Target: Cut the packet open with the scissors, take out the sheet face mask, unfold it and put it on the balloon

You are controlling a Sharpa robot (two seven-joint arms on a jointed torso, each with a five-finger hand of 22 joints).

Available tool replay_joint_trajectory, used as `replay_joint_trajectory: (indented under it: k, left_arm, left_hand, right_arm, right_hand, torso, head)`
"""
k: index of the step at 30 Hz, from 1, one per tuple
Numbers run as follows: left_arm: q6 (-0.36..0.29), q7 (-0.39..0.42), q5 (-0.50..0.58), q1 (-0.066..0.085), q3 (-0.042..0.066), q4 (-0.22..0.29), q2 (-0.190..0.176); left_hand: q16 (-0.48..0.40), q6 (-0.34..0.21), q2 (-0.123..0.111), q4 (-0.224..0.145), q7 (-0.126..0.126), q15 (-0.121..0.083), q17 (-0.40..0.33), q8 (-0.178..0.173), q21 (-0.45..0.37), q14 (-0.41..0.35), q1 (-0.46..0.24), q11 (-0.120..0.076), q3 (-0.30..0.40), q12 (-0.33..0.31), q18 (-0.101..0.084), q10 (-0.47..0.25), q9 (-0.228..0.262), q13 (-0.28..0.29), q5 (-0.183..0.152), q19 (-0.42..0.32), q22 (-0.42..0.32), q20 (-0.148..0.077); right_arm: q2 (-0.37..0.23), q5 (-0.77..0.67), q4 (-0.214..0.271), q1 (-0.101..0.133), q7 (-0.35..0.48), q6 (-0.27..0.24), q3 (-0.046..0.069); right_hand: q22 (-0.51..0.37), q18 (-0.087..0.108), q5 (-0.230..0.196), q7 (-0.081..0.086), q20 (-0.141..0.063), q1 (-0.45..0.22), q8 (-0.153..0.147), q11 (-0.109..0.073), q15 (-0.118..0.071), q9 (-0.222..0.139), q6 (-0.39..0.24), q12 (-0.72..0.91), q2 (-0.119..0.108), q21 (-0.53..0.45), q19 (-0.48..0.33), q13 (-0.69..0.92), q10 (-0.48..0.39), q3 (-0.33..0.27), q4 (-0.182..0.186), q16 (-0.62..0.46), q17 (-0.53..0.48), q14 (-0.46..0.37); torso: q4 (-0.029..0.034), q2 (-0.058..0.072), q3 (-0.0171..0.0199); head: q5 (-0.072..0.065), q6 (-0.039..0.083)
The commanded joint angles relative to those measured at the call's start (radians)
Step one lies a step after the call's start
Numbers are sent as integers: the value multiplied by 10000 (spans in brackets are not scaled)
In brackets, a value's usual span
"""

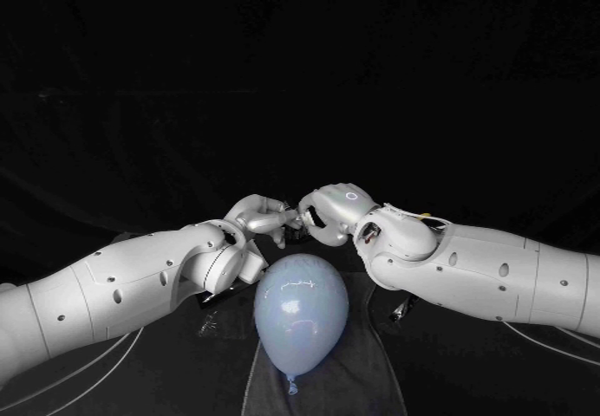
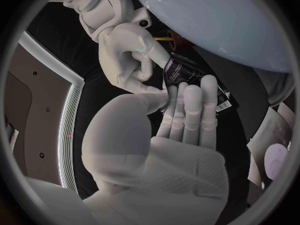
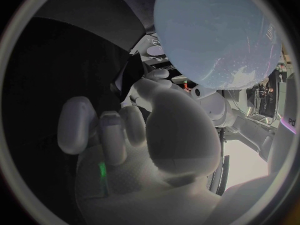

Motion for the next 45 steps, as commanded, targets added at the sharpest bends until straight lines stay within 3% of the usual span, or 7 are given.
replay_joint_trajectory:
  k: [1, 5, 12, 24, 32, 45]
  left_arm:
    - [366, 610, -121, 50, 49, 129, 50]
    - [375, 603, -118, 51, 49, 123, 45]
    - [417, 579, -91, 51, 49, 110, 31]
    - [472, 487, -38, 53, 48, 82, 2]
    - [528, 139, -83, 72, 47, 19, -28]
    - [600, -439, -394, 84, 44, -92, 18]
  left_hand:
    - [-38, -35, 76, -763, 50, 6, 5, 68, 37, -63, -26, 27, 823, -47, 75, -72, 265, -11, 33, -71, 10, -26]
    - [-31, -39, 82, -762, 52, 9, 29, 69, 40, -51, -32, 29, 827, -65, 76, -71, 280, -12, 33, -72, 11, -23]
    - [-29, -46, 86, -760, 55, 11, 32, 70, 44, -47, -39, 32, 832, -85, 76, -69, 296, -12, 32, -74, 13, -20]
    - [-11, -48, 92, -760, 57, 13, 87, 73, 49, -16, -46, 32, 838, -104, 77, -58, 316, -12, 31, -74, 15, -17]
    - [19, -59, 72, -786, 67, 11, 156, 75, 69, 37, -59, 32, 852, -150, 82, -17, 369, -8, 33, -67, 24, -14]
    - [51, -75, 62, -780, 91, 15, 225, 65, 87, 95, -95, 37, 848, -184, 83, 42, 414, 0, 31, -55, 30, -10]
  right_arm:
    - [12, 231, -28, -34, 365, 144, -32]
    - [-20, 422, -20, -34, 628, -181, -32]
    - [-68, 654, -31, -36, 980, -720, -33]
    - [-244, 783, 47, -48, 1156, -1204, -31]
    - [-573, 931, 385, -49, 1364, -1925, -4]
    - [-1010, 1874, 975, -27, 1955, -2998, 171]
  right_hand:
    - [1797, 27, -17, -89, 2, 110, 283, -63, -36, 98, 576, 161, 462, 129, 72, 1462, 130, 166, 134, 62, 2627, 1082]
    - [1854, -8, -17, -289, -97, 279, 669, -228, -171, 216, 1331, 353, 1054, 352, 165, 1587, 279, 413, 211, 62, 2627, 1082]
    - [1892, -37, -17, -591, -303, 226, 1244, -486, -397, 506, 1822, 486, 1373, 515, 237, 1675, 417, 303, 277, 62, 2627, 1082]
    - [1917, -60, -17, -764, -446, 71, 1716, -643, -538, 805, 1896, 704, 1405, 620, 280, 1835, 580, 218, 390, 62, 2627, 1082]
    - [1937, -76, -17, -783, -464, 64, 1797, -663, -553, 860, 1906, 809, 1416, 701, 310, 1909, 644, 211, 397, 62, 2627, 1082]
    - [1947, -83, -16, -792, -473, 70, 1834, -674, -561, 886, 1906, 834, 1423, 742, 325, 1928, 660, 212, 393, 62, 2627, 1082]
  torso:
    - [-6, 4, -2]
    - [0, 3, 0]
    - [-1, -2, -1]
    - [3, 3, -2]
    - [-4, -4, 6]
    - [2, -4, 6]
  head:
    - [-12, -4]
    - [-20, -1]
    - [-37, 8]
    - [-58, 11]
    - [-41, 1]
    - [-35, 3]
